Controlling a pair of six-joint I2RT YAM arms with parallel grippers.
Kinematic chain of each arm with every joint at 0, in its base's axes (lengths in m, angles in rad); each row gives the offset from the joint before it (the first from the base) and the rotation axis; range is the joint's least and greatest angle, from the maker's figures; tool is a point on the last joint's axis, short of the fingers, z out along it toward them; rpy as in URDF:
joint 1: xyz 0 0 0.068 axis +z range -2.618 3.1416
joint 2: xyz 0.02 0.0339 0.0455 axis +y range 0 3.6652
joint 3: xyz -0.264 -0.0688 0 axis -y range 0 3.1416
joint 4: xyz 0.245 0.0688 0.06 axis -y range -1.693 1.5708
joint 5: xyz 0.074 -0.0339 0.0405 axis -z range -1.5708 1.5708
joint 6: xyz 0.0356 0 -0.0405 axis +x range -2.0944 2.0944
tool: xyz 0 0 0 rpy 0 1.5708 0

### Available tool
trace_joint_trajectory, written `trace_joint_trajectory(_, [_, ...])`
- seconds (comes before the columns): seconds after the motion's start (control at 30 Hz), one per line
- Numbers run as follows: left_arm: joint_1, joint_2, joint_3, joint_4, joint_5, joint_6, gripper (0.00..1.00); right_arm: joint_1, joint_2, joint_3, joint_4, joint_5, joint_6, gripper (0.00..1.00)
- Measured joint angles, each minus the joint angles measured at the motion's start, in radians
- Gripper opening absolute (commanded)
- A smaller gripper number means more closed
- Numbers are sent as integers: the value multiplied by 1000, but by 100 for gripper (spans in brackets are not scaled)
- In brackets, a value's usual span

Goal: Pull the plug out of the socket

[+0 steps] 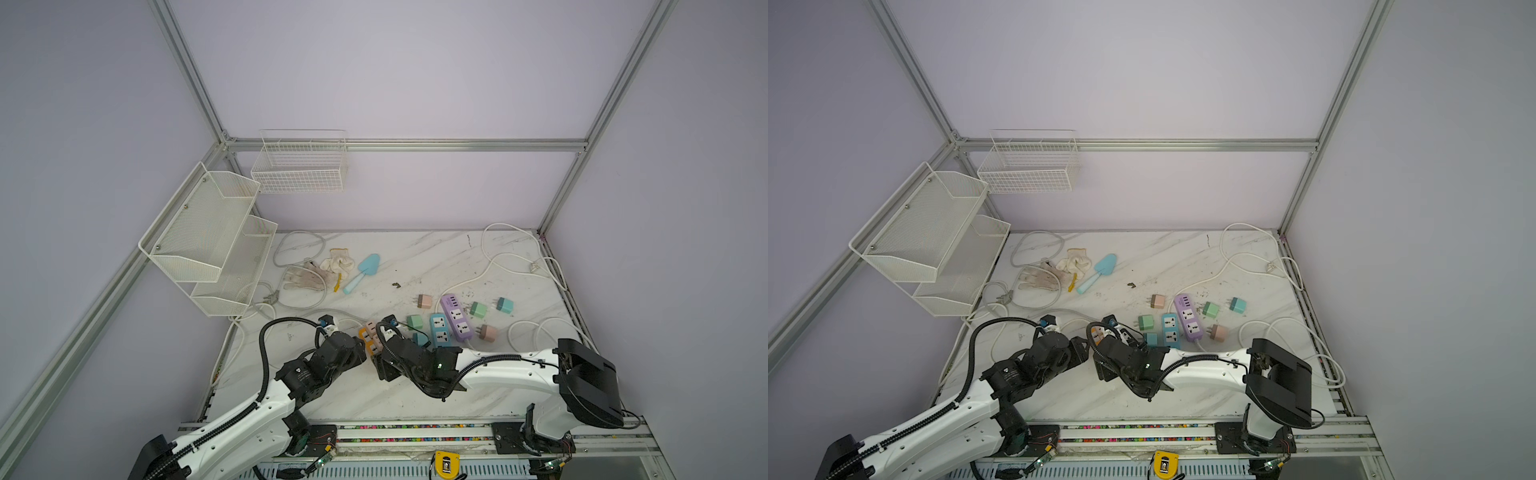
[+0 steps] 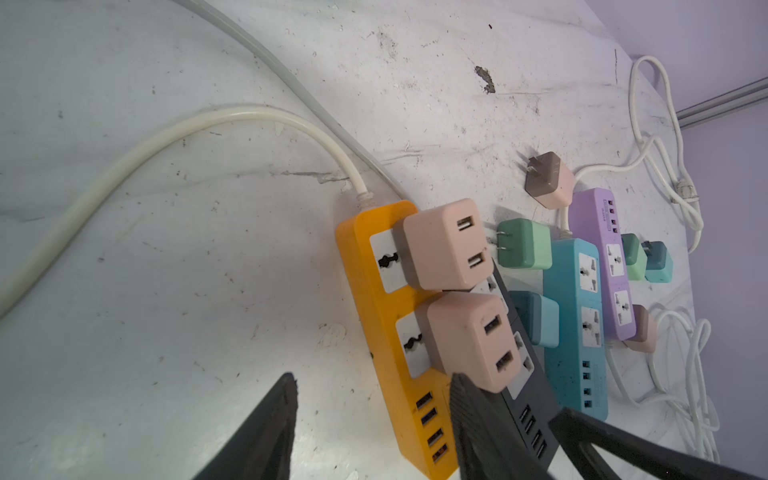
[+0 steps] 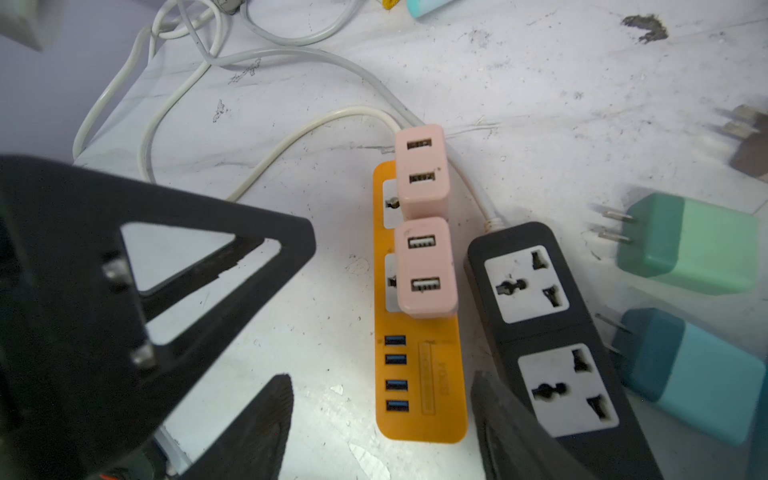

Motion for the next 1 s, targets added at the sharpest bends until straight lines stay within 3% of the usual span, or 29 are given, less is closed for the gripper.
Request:
trace_joint_trajectory(0.43, [76, 138, -66, 233, 132, -3, 53, -94, 93, 80, -74, -27, -38, 59])
trace_joint_trajectory(1.0, [93, 222, -94, 303, 185, -37, 47, -116, 182, 146, -80, -69, -100, 50])
